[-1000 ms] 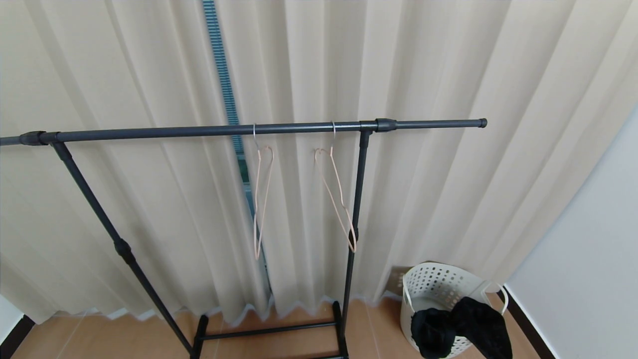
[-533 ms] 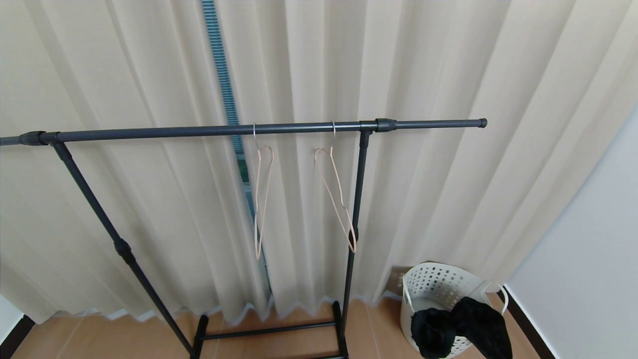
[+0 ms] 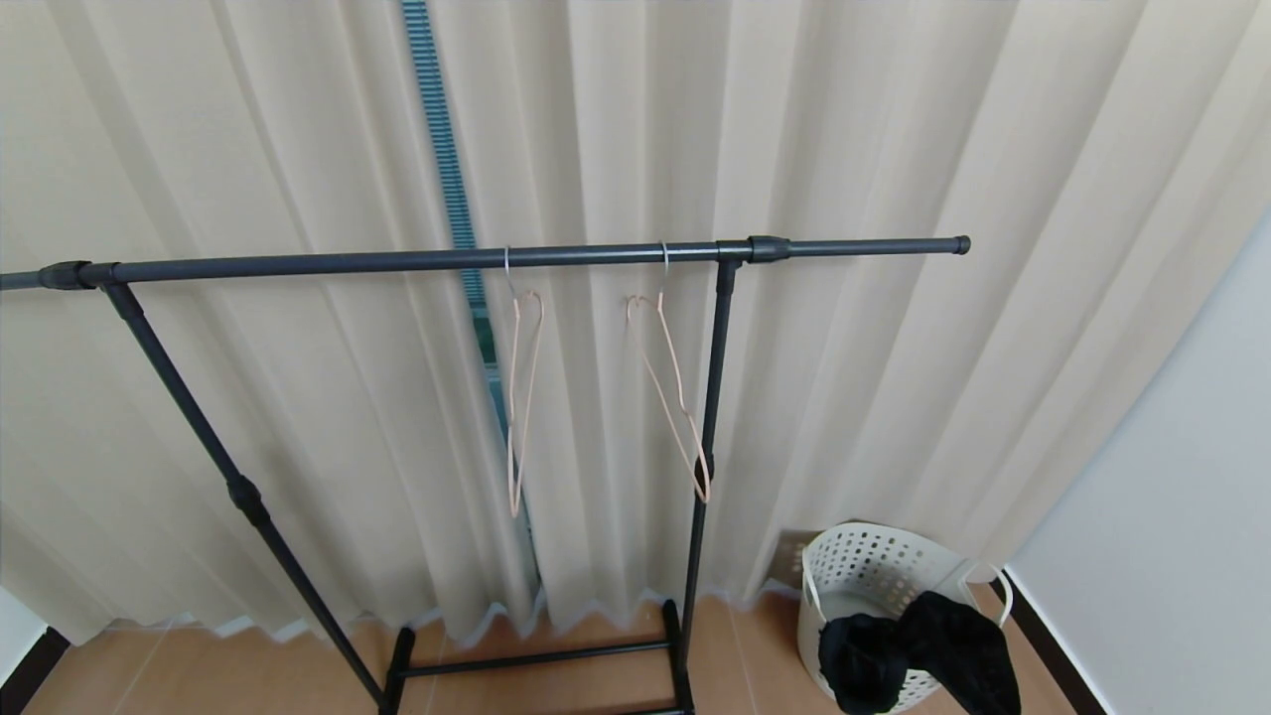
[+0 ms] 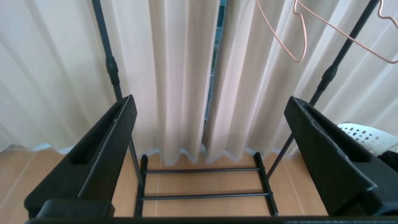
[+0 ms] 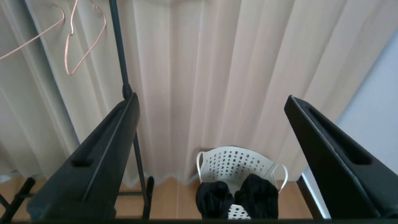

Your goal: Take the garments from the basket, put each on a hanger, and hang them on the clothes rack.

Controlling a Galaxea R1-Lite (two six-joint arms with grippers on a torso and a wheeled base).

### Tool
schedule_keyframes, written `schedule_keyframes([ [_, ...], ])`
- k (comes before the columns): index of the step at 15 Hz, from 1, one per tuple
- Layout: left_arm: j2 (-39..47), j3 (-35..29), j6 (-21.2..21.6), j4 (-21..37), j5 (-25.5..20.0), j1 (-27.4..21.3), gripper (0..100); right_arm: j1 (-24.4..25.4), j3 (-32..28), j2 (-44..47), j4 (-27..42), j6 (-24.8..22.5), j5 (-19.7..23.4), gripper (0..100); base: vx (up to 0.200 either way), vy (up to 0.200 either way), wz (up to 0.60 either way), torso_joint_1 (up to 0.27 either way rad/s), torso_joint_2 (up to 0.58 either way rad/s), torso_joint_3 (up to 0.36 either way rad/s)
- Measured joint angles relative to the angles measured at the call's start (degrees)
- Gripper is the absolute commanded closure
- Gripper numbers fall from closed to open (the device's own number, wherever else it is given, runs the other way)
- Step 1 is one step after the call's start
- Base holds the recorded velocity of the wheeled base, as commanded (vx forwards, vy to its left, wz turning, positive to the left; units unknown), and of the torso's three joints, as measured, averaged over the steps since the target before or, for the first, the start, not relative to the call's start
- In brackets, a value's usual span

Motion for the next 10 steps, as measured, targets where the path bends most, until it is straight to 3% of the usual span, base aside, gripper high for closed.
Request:
schedule_keyframes([
  [4,0.0,0.0,0.0,0.0,0.0,0.0,0,0.0,0.0,0.0,0.0,-0.1,0.0,0,0.0,0.0,0.0,0.0,0.0,0.0],
  [10,0.0,0.0,0.0,0.0,0.0,0.0,0,0.0,0.0,0.0,0.0,-0.1,0.0,0,0.0,0.0,0.0,-0.137,0.32,0.171],
])
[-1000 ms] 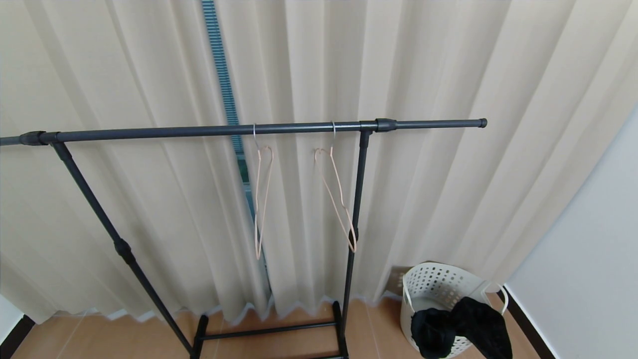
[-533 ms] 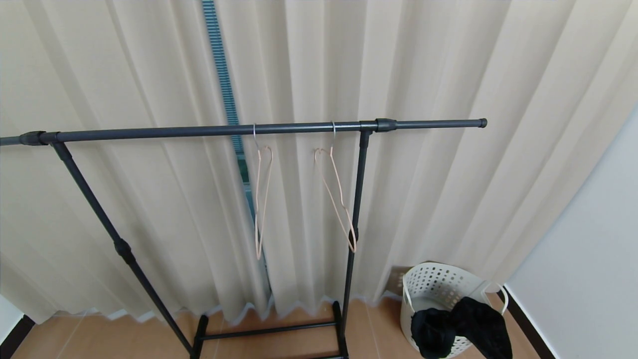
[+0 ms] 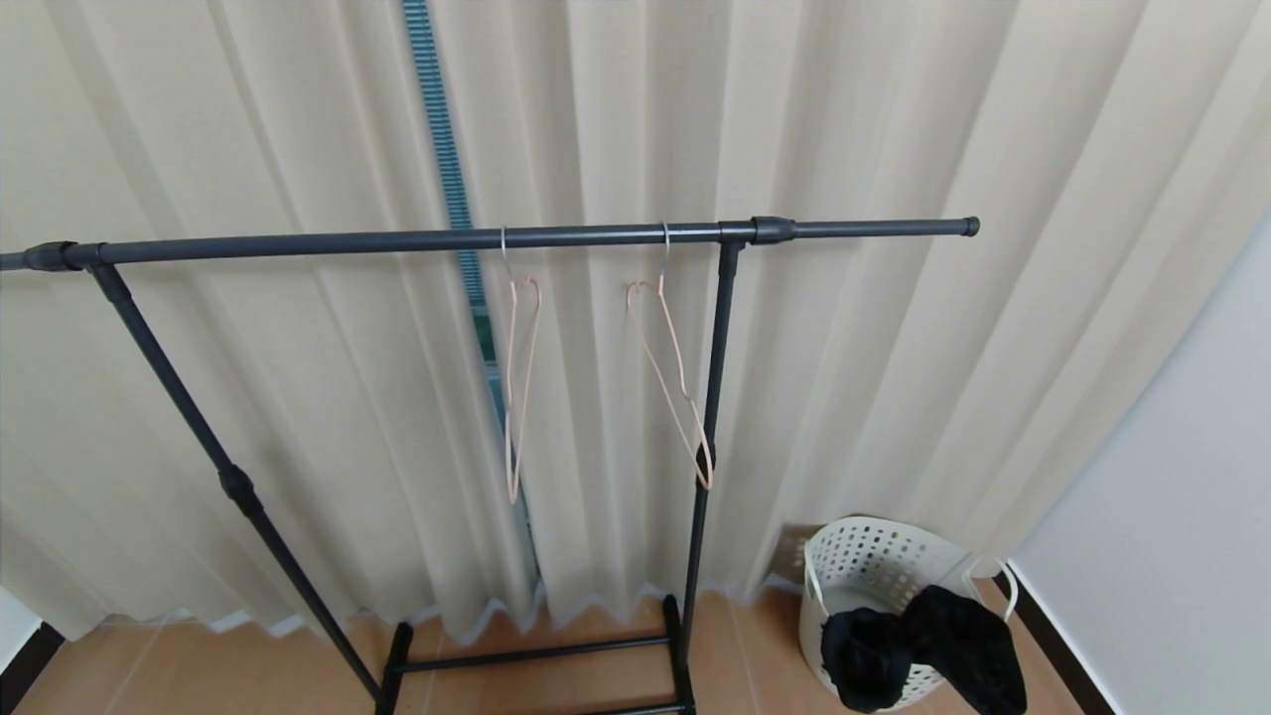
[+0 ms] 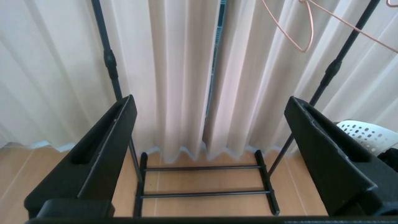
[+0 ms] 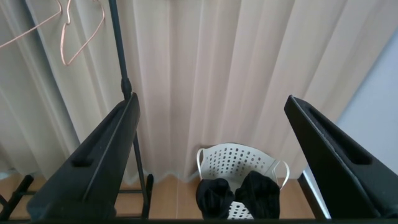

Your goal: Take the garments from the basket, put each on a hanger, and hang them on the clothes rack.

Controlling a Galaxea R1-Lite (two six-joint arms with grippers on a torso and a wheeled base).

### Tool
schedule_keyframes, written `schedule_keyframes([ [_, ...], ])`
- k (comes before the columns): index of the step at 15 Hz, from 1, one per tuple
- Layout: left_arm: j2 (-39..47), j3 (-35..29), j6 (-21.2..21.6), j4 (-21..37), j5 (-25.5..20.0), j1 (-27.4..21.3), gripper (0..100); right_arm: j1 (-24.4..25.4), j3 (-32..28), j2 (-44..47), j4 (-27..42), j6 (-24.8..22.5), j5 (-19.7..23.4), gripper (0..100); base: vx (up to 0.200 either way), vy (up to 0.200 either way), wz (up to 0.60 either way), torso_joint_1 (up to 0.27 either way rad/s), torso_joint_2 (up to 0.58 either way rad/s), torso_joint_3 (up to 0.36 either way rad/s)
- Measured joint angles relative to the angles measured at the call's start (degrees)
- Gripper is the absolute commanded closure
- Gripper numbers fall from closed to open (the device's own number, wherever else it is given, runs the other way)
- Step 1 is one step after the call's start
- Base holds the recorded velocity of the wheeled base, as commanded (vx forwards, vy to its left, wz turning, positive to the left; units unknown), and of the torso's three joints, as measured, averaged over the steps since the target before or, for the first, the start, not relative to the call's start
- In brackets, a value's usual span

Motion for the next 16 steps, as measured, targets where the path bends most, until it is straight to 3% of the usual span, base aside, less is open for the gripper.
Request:
schedule_keyframes([
  [10,0.0,0.0,0.0,0.0,0.0,0.0,0,0.0,0.0,0.0,0.0,0.0,0.0,0,0.0,0.0,0.0,-0.158,0.36,0.205],
  [16,0.0,0.0,0.0,0.0,0.0,0.0,0,0.0,0.0,0.0,0.0,0.0,0.0,0,0.0,0.0,0.0,-0.207,0.51,0.293],
])
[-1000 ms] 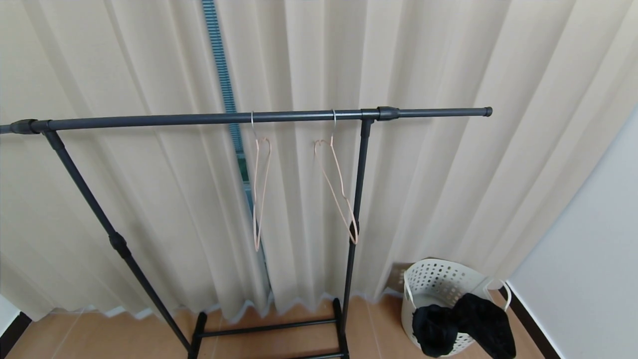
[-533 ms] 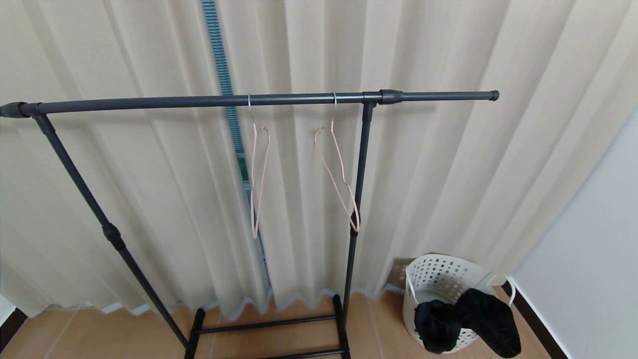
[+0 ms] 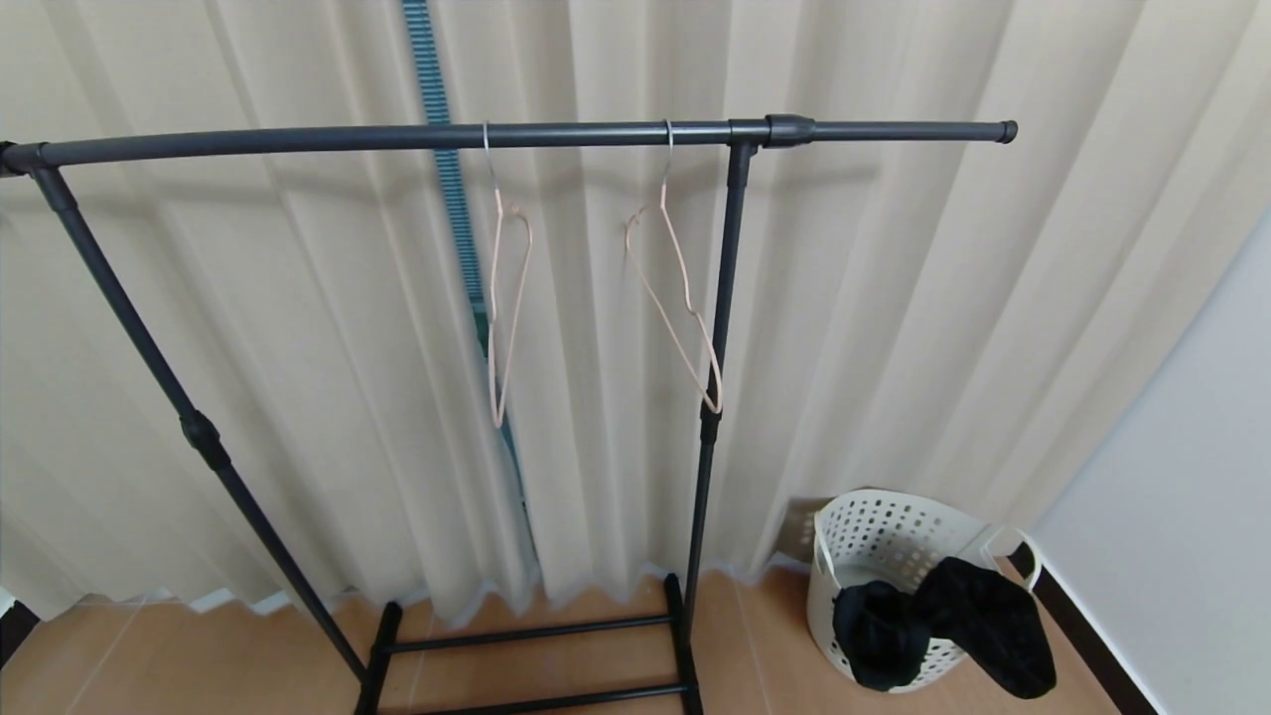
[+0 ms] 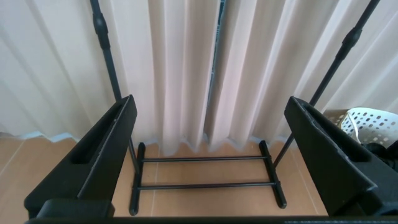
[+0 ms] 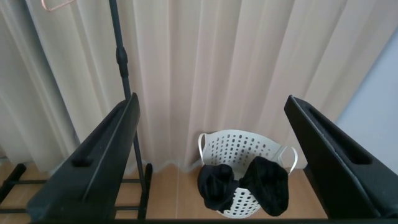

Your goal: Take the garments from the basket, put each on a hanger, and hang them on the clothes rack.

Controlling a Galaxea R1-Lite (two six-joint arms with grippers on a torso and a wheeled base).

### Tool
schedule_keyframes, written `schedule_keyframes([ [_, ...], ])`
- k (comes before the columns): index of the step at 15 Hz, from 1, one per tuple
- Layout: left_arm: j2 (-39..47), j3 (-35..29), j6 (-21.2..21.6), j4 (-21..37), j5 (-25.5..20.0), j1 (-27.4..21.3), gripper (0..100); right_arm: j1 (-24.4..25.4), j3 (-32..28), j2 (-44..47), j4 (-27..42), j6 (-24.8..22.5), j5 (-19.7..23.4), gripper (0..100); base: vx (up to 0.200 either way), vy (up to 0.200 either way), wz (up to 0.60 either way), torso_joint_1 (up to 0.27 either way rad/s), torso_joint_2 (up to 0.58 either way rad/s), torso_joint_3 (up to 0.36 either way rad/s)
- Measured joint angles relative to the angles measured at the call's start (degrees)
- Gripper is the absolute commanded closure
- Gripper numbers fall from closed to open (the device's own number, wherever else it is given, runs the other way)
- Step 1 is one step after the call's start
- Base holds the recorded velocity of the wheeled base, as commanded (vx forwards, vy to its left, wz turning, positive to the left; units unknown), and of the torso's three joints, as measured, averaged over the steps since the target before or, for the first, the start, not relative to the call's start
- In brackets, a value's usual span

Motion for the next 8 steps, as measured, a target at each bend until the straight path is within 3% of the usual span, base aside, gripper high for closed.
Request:
schedule_keyframes([
  [8,0.0,0.0,0.0,0.0,0.0,0.0,0,0.0,0.0,0.0,0.0,0.0,0.0,0,0.0,0.0,0.0,-0.193,0.53,0.332],
])
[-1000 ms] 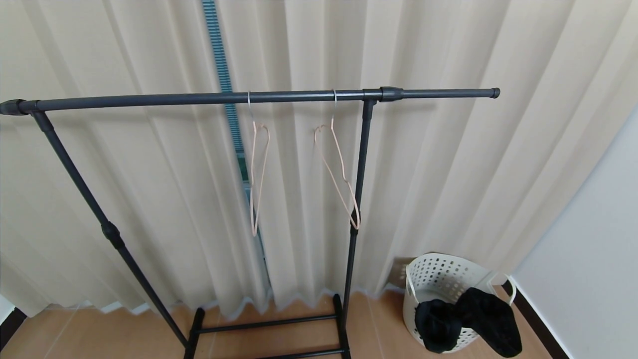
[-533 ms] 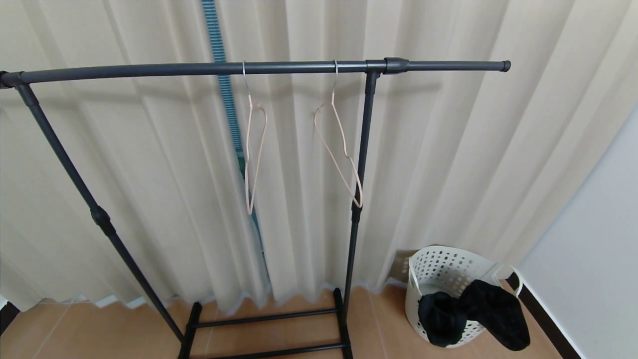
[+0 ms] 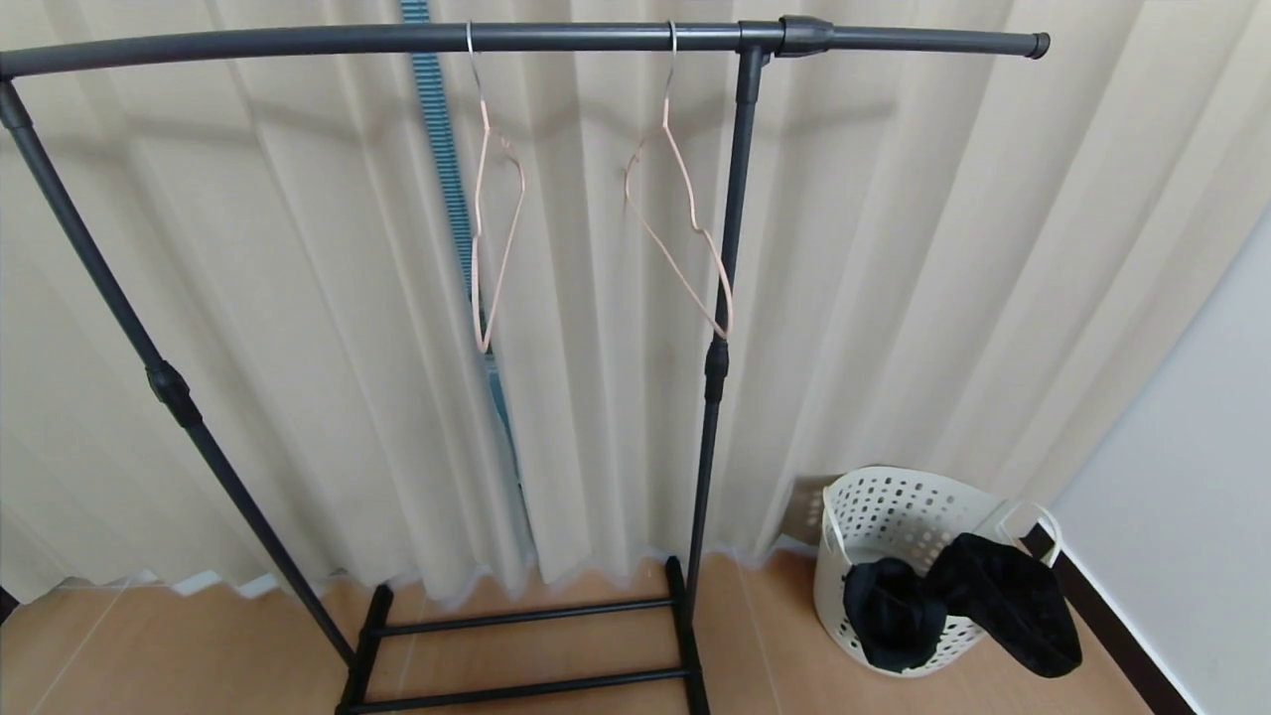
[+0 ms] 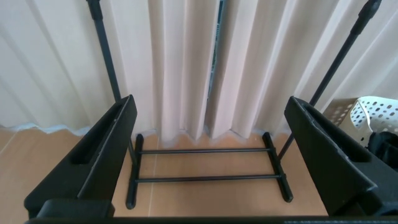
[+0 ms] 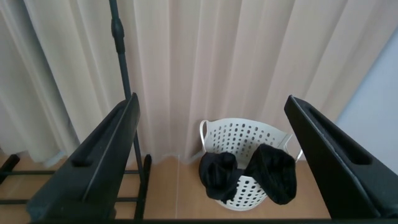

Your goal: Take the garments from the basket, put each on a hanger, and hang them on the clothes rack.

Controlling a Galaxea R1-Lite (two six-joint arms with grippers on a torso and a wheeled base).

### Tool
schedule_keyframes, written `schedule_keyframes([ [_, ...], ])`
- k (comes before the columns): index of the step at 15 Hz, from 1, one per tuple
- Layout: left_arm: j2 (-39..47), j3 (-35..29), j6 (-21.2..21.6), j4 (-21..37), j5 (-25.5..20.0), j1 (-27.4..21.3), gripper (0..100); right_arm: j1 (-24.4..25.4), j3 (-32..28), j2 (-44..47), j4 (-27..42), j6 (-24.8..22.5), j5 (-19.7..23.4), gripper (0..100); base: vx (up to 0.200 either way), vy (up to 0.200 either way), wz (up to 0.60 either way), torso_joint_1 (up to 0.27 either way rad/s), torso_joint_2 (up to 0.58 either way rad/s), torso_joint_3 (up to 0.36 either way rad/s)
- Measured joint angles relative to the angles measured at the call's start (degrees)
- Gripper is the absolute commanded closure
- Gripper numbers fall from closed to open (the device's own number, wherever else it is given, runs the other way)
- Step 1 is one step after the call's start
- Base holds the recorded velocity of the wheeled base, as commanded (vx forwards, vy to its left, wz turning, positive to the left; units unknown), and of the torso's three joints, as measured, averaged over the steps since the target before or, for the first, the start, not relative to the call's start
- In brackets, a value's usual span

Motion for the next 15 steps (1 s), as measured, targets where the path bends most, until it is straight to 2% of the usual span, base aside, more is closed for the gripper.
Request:
schedule_keyframes([
  [7,0.0,0.0,0.0,0.0,0.0,0.0,0,0.0,0.0,0.0,0.0,0.0,0.0,0,0.0,0.0,0.0,-0.141,0.49,0.339],
  [12,0.0,0.0,0.0,0.0,0.0,0.0,0,0.0,0.0,0.0,0.0,0.0,0.0,0,0.0,0.0,0.0,-0.078,0.46,0.37],
  [15,0.0,0.0,0.0,0.0,0.0,0.0,0,0.0,0.0,0.0,0.0,0.0,0.0,0,0.0,0.0,0.0,-0.022,0.16,0.144],
])
